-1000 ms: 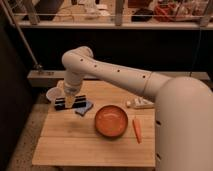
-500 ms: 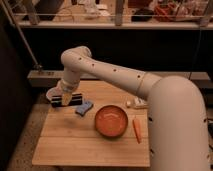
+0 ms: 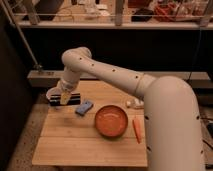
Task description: Place the eraser in the ceramic cup
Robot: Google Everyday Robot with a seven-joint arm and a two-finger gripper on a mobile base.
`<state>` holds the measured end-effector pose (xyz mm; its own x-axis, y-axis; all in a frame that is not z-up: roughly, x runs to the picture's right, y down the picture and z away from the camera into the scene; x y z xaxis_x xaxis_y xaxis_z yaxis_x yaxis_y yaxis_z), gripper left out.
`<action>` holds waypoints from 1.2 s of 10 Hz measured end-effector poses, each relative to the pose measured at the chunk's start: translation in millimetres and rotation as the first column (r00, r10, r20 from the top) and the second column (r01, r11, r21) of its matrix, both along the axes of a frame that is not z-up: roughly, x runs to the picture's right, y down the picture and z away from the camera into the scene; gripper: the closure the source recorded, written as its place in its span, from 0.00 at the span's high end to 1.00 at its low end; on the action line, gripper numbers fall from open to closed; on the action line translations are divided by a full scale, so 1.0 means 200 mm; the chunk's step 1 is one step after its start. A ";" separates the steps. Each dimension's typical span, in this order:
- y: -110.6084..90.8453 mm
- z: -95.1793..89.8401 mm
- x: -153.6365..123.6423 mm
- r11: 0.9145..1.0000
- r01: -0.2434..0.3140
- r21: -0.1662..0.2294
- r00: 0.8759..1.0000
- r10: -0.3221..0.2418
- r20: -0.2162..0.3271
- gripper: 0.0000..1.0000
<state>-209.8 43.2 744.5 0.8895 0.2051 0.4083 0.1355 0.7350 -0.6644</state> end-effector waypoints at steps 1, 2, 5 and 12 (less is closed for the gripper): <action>0.00 0.01 -0.01 1.000 -0.002 -0.004 1.000 0.002 0.003 0.03; 0.00 0.01 -0.02 1.000 -0.007 -0.009 1.000 0.008 0.008 0.03; 0.00 0.04 -0.04 0.999 -0.025 -0.022 1.000 0.026 0.017 0.03; 0.01 0.11 -0.08 0.996 -0.062 -0.058 0.998 0.064 0.027 0.03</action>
